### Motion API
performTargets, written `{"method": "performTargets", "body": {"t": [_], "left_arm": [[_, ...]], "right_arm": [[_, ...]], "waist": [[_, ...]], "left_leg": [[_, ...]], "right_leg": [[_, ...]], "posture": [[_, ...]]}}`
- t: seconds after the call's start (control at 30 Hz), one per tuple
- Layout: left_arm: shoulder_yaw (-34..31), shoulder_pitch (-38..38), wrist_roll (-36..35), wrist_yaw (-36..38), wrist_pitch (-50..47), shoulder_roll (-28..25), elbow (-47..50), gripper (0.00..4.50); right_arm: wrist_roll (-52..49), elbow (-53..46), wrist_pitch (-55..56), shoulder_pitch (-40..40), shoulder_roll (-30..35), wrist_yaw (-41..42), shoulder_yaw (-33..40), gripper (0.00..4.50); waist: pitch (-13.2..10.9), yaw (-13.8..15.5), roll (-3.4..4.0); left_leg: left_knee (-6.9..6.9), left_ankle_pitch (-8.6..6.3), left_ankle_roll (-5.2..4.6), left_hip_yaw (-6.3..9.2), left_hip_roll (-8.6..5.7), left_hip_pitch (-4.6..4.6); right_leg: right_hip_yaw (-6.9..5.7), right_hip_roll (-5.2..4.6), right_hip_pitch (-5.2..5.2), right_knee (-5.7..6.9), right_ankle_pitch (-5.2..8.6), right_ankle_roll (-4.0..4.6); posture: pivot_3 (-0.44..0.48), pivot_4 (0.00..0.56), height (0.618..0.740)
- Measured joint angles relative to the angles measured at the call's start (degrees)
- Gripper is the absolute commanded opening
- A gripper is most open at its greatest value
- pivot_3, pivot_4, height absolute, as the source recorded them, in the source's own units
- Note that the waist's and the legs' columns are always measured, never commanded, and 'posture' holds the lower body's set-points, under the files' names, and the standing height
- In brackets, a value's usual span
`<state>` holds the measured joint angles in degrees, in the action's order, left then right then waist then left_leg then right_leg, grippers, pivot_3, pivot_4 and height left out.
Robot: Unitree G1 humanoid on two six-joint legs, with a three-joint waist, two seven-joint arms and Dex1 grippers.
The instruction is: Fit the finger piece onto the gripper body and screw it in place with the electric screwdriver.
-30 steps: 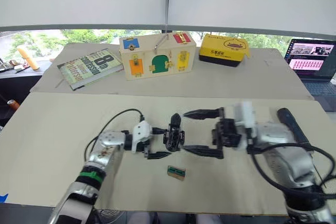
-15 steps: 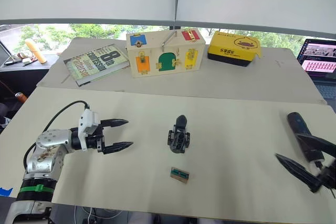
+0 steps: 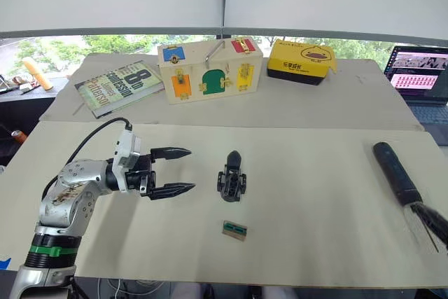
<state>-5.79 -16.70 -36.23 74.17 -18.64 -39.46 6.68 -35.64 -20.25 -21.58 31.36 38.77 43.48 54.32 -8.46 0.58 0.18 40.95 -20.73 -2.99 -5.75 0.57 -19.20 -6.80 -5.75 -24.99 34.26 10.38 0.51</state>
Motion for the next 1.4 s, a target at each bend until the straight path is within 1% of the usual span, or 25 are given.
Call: {"method": "performTargets", "body": {"t": [0.03, 0.07, 0.13, 0.2, 0.27, 0.37, 0.5, 0.63, 0.7, 0.8, 0.83, 0.9, 0.97, 1.03, 1.07, 1.13, 1.2, 1.23, 1.3, 1.33, 1.4], "left_arm": [[-0.2, -0.7, -1.1, -1.3, -1.3, 0.3, 1.0, 4.47], [-0.9, -0.9, -2.4, -2.1, -3.1, 0.2, 2.2, 4.47], [-1.0, -1.5, -4.6, -3.7, -6.5, -0.1, 4.7, 4.47], [-0.7, -2.0, -6.6, -5.1, -8.7, 0.1, 8.2, 4.47], [-0.7, -1.9, -7.5, -6.3, -10.3, 0.3, 10.4, 4.47], [-0.6, -0.7, -8.5, -7.5, -11.7, 0.3, 12.5, 4.47], [-0.8, 1.1, -8.6, -8.4, -12.0, -0.6, 14.0, 4.47], [-1.0, 1.8, -8.6, -9.9, -12.1, -0.8, 15.4, 4.47], [-1.0, 1.9, -8.5, -10.3, -12.1, -0.9, 15.5, 4.47], [-1.1, 2.0, -8.4, -10.6, -12.0, -1.0, 15.5, 4.5], [-1.1, 2.0, -8.3, -10.6, -11.8, -1.0, 15.5, 4.5], [-1.1, 2.0, -8.1, -10.6, -11.6, -1.0, 15.5, 4.5], [-1.1, 2.0, -7.9, -10.6, -11.3, -1.1, 15.5, 4.5], [-1.2, 2.2, -7.6, -10.5, -11.0, -1.1, 15.5, 4.5], [-1.5, 3.2, -7.0, -10.3, -9.9, -1.3, 15.5, 4.5], [-2.0, 5.5, -5.6, -9.2, -8.1, -1.9, 14.9, 4.5], [-2.0, 6.8, -5.3, -7.8, -7.0, -2.5, 14.9, 4.5], [-2.2, 7.5, -5.2, -6.9, -6.1, -3.1, 15.0, 4.5], [-3.0, 9.3, -4.2, -4.9, -4.5, -4.6, 14.7, 4.5], [-3.3, 10.5, -3.5, -3.3, -2.7, -5.4, 14.3, 4.5], [-3.3, 11.8, -2.2, -1.3, -0.8, -6.3, 13.4, 4.5]], "right_arm": [[1.4, 4.1, -3.0, -2.2, 4.4, -1.4, -1.4, 4.5], [2.0, 7.5, -5.0, -5.0, 7.6, -1.1, -3.7, 4.5], [3.5, 16.5, -7.4, -11.9, 14.2, 0.7, -9.5, 4.5], [6.4, 25.5, -7.6, -18.3, 18.7, 3.0, -15.4, 4.5], [9.3, 33.6, -7.3, -24.3, 20.9, 5.3, -21.3, 4.5], [14.3, 46.5, -3.8, -34.2, 21.8, 8.4, -29.6, 4.5], [19.9, 59.5, 0.1, -46.2, 22.1, 11.6, -37.1, 4.5], [23.5, 67.9, -0.3, -54.7, 22.8, 15.3, -42.5, 4.5], [25.1, 71.3, -0.5, -57.2, 22.8, 16.2, -44.4, 4.5], [26.5, 74.7, -1.4, -59.9, 22.9, 17.6, -45.4, 3.71], [26.6, 74.9, -1.7, -60.1, 23.0, 18.4, -45.5, 3.38], [26.5, 74.9, -1.9, -60.0, 23.1, 20.3, -45.5, 2.58], [26.3, 74.0, -1.0, -59.1, 23.1, 21.2, -44.9, 1.99], [25.4, 71.6, -0.1, -57.2, 23.1, 22.2, -44.3, 1.96], [24.3, 66.5, -0.9, -54.7, 23.1, 23.1, -43.6, 1.96], [19.8, 50.8, -6.1, -49.1, 23.0, 25.2, -41.6, 1.96], [15.6, 36.6, -11.3, -44.6, 23.0, 25.6, -39.9, 1.96], [13.3, 26.9, -14.1, -41.1, 23.2, 25.6, -38.6, 1.96], [10.4, 13.7, -17.6, -35.7, 23.6, 26.2, -38.1, 1.96], [9.2, 7.5, -19.9, -34.0, 23.3, 25.0, -38.4, 1.96], [8.3, 1.9, -22.4, -33.3, 22.1, 22.3, -39.0, 1.96]], "waist": [[0.0, 0.2, -0.03], [0.0, 0.4, -0.04], [-0.1, 0.0, -0.11], [-0.1, 0.0, -0.14], [-0.1, 0.0, -0.17], [-0.1, 0.0, -0.13], [-0.2, -0.2, -0.05], [-0.2, -0.4, -0.06], [-0.2, -0.3, -0.04], [-0.2, -0.4, -0.04], [-0.2, -0.4, -0.04], [-0.2, -0.5, -0.04], [-0.2, -0.6, -0.03], [-0.2, -0.6, 0.06], [-0.2, -0.7, 0.21], [-0.3, -1.1, 0.58], [-0.4, -1.3, 0.61], [-0.4, -1.2, 0.63], [-0.4, -0.9, 0.6], [-0.5, -0.6, 0.57], [-0.5, -0.2, 0.54]], "left_leg": [[0.0, 0.03, 0.02, -0.01, 0.0, -0.05], [0.03, 0.08, 0.09, -0.02, 0.02, -0.05], [0.05, 0.09, 0.07, -0.11, -0.02, -0.03], [0.02, 0.09, 0.05, -0.21, -0.02, 0.04], [0.02, 0.1, 0.05, -0.23, 0.02, 0.04], [0.01, 0.11, 0.08, -0.37, 0.05, 0.05], [0.04, 0.13, 0.1, -0.55, 0.07, 0.1], [0.08, 0.14, 0.14, -0.56, 0.12, 0.11], [0.07, 0.16, 0.16, -0.56, 0.13, 0.1], [0.08, 0.16, 0.17, -0.57, 0.14, 0.08], [0.08, 0.16, 0.17, -0.56, 0.14, 0.08], [0.08, 0.16, 0.18, -0.57, 0.15, 0.08], [0.08, 0.17, 0.2, -0.57, 0.15, 0.09], [0.08, 0.18, 0.2, -0.57, 0.15, 0.08], [0.07, 0.18, 0.21, -0.6, 0.15, 0.07], [0.07, 0.18, 0.22, -0.68, 0.16, 0.08], [0.07, 0.16, 0.34, -0.69, 0.17, 0.11], [0.04, 0.21, 0.45, -0.6, 0.2, 0.11], [0.03, 0.22, 0.57, -0.53, 0.29, 0.25], [0.04, 0.23, 0.59, -0.52, 0.29, 0.24], [0.11, 0.23, 0.57, -0.58, 0.23, 0.24]], "right_leg": [[-0.02, 0.05, -0.03, -0.03, 0.0, 0.02], [-0.08, 0.23, 0.0, -0.05, 0.03, 0.07], [-0.06, 0.24, 0.01, -0.06, 0.02, 0.06], [0.0, 0.26, 0.04, -0.08, 0.02, 0.05], [-0.02, 0.35, 0.05, -0.1, 0.02, 0.05], [-0.08, 0.36, 0.0, -0.06, 0.02, 0.05], [-0.06, 0.35, 0.0, -0.03, 0.0, 0.01], [-0.08, 0.37, 0.02, -0.02, 0.0, 0.0], [-0.11, 0.38, 0.01, -0.02, 0.0, 0.0], [-0.12, 0.39, 0.01, -0.04, 0.0, 0.0], [-0.13, 0.39, 0.01, -0.04, 0.0, 0.0], [-0.14, 0.39, 0.02, -0.03, 0.0, 0.0], [-0.13, 0.39, 0.01, -0.02, 0.0, 0.0], [-0.12, 0.38, -0.01, 0.0, 0.0, 0.0], [-0.09, 0.38, -0.06, 0.01, 0.0, 0.0], [0.04, 0.37, -0.22, 0.29, 0.0, 0.01], [0.11, 0.37, -0.24, 0.63, 0.09, 0.1], [0.08, 0.37, -0.24, 0.66, 0.13, 0.15], [0.05, 0.45, -0.23, 0.72, 0.21, 0.24], [-0.02, 0.43, -0.24, 0.74, 0.22, 0.23], [0.0, 0.37, -0.24, 0.72, 0.3, 0.08]], "posture": [[0.0, 0.15, 0.74], [0.0, 0.15, 0.74], [0.0, 0.15, 0.74], [0.0, 0.15, 0.74], [0.0, 0.15, 0.74], [0.0, 0.15, 0.74], [0.0, 0.15, 0.74], [0.0, 0.15, 0.74], [0.0, 0.15, 0.74], [0.0, 0.15, 0.74], [0.0, 0.15, 0.74], [0.0, 0.15, 0.74], [0.0, 0.15, 0.74], [0.0, 0.15, 0.74], [0.0, 0.15, 0.74], [0.0, 0.15, 0.74], [0.0, 0.15, 0.74], [0.0, 0.15, 0.74], [0.0, 0.15, 0.74], [0.0, 0.15, 0.74], [0.0, 0.15, 0.74]]}}
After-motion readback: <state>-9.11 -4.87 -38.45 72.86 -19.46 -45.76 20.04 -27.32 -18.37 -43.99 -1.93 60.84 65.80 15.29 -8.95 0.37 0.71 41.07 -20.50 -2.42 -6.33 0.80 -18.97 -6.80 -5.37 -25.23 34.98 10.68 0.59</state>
